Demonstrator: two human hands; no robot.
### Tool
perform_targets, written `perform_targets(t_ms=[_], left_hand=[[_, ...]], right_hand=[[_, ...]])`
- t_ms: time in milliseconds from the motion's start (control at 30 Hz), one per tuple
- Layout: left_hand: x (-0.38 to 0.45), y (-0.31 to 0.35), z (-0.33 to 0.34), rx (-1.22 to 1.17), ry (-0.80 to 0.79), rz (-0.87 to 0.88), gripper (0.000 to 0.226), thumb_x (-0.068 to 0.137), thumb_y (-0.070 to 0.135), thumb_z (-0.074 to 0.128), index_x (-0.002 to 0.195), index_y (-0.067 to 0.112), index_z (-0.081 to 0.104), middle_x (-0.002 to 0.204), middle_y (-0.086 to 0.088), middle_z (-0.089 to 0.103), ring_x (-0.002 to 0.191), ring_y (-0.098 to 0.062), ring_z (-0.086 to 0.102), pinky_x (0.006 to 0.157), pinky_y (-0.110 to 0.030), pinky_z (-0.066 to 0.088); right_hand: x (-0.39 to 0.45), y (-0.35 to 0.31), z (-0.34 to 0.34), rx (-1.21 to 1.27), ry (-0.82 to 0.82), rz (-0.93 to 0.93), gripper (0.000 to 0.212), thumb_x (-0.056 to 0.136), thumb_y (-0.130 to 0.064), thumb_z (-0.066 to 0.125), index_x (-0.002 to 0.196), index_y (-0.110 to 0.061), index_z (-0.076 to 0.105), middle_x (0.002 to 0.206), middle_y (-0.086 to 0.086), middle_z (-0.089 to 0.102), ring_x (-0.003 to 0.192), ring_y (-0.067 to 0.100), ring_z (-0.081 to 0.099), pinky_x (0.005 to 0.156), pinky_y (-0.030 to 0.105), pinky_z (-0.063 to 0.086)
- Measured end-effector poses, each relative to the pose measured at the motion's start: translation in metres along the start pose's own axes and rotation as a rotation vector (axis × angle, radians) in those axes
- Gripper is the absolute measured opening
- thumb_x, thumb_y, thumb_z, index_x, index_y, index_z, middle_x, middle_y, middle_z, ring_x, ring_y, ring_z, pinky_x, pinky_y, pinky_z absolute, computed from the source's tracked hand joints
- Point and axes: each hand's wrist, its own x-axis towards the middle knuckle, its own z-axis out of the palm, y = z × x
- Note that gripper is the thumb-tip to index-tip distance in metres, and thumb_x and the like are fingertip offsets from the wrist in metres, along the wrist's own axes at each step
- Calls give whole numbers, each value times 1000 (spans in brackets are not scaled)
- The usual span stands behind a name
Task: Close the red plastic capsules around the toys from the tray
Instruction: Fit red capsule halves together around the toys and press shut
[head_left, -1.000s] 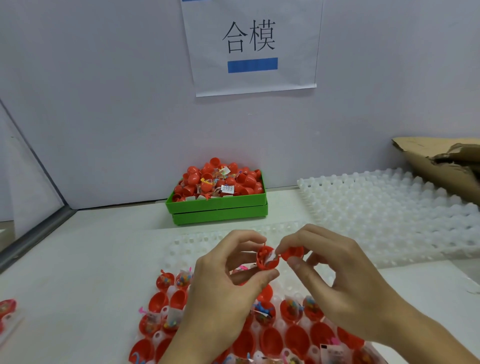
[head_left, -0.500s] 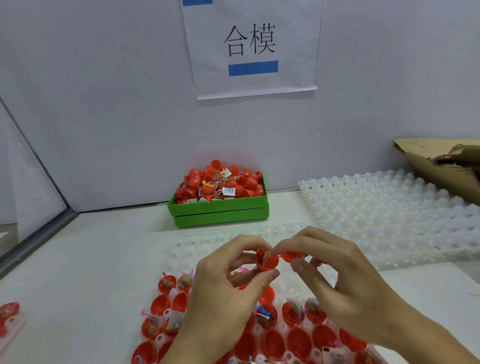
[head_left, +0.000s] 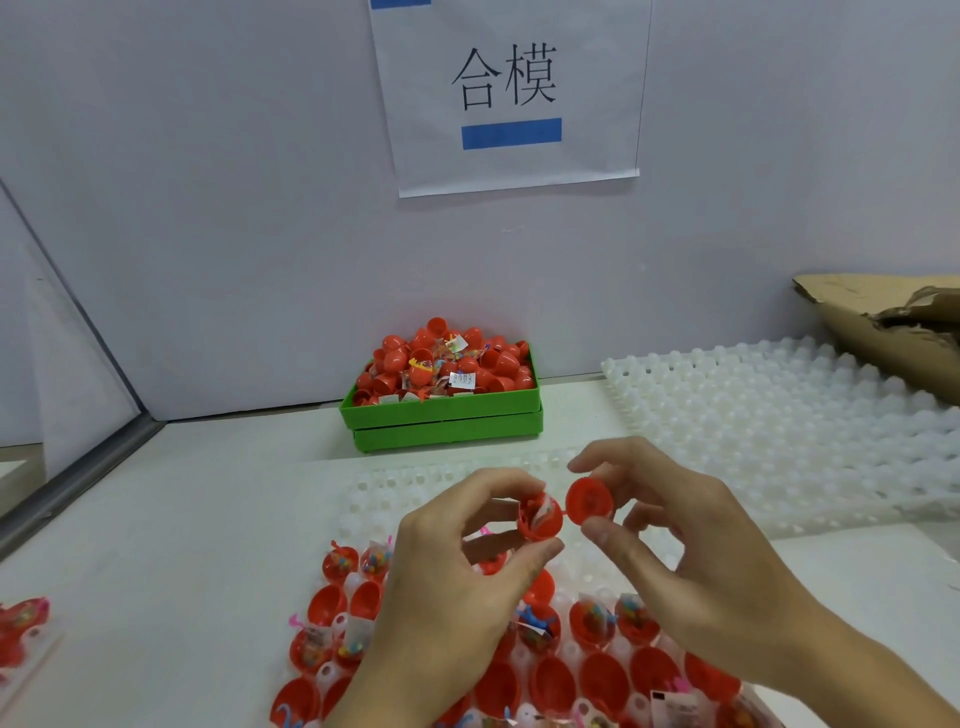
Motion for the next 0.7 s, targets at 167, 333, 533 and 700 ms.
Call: perform_targets(t_ms=[167, 333, 533, 700], left_hand=[[0, 0, 0, 49, -17, 67, 35, 77, 3, 80, 95, 31, 71, 94, 9, 69, 97, -12, 69, 77, -20, 58], [-1, 1, 0, 38, -42, 87, 27, 80, 12, 79, 98, 31, 70, 98, 11, 68, 102, -13, 67, 80, -21, 58], [-1, 3, 1, -13, -4, 115, 15, 84, 16, 69, 95, 25, 73, 95, 9, 69, 98, -14, 67, 75, -21, 59], [-1, 2, 3, 60, 22, 150, 15, 80, 14, 72, 89, 25, 76, 95, 14, 67, 94, -11, 69, 73, -23, 60]], right_hand=[[3, -4, 0, 163, 43, 76, 42, 80, -2, 78, 105, -32, 62, 86, -5, 69, 81, 18, 67, 65, 24, 54], [4, -8, -1, 198, 56, 123, 31, 77, -3, 79, 98, -24, 69, 85, -6, 72, 82, 18, 70, 70, 36, 56], [5, -7, -1, 186, 50, 127, 35, 75, -4, 81, 99, -27, 70, 86, -7, 73, 84, 18, 70, 70, 35, 57], [5, -7, 2, 159, 52, 98, 40, 71, -3, 84, 98, -30, 73, 88, -8, 73, 84, 18, 70, 68, 34, 56]])
